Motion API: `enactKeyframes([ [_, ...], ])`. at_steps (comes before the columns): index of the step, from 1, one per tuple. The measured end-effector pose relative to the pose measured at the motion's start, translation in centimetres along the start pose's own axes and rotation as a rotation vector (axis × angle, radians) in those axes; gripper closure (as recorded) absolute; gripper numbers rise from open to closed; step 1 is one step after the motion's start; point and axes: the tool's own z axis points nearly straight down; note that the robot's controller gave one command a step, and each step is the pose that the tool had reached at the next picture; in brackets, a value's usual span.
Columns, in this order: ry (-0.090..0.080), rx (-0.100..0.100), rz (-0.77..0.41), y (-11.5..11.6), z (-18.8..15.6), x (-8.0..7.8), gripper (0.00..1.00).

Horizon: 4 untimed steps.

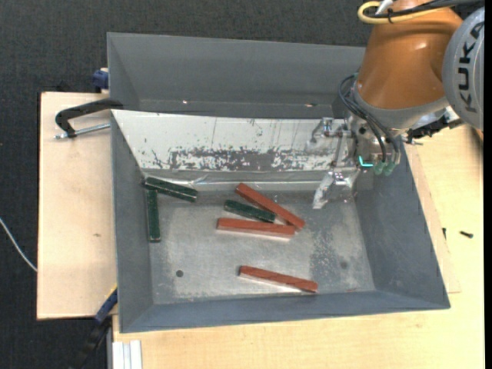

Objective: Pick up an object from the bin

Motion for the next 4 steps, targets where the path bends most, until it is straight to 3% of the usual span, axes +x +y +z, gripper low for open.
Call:
enactKeyframes([
  [1, -0.009, 0.0, 0.0, 0.0, -0.5, -0.1, 0.0],
  [2, -0.012, 0.0, 0.06, 2.9, 5.8, 3.5, 0.0],
  [3, -0.008, 0.001, -0.088, 4.7, 11.6, 3.2, 0.0],
  [4, -0.016, 0.001, -0.069, 3.9, 15.9, -1.6, 1.0],
])
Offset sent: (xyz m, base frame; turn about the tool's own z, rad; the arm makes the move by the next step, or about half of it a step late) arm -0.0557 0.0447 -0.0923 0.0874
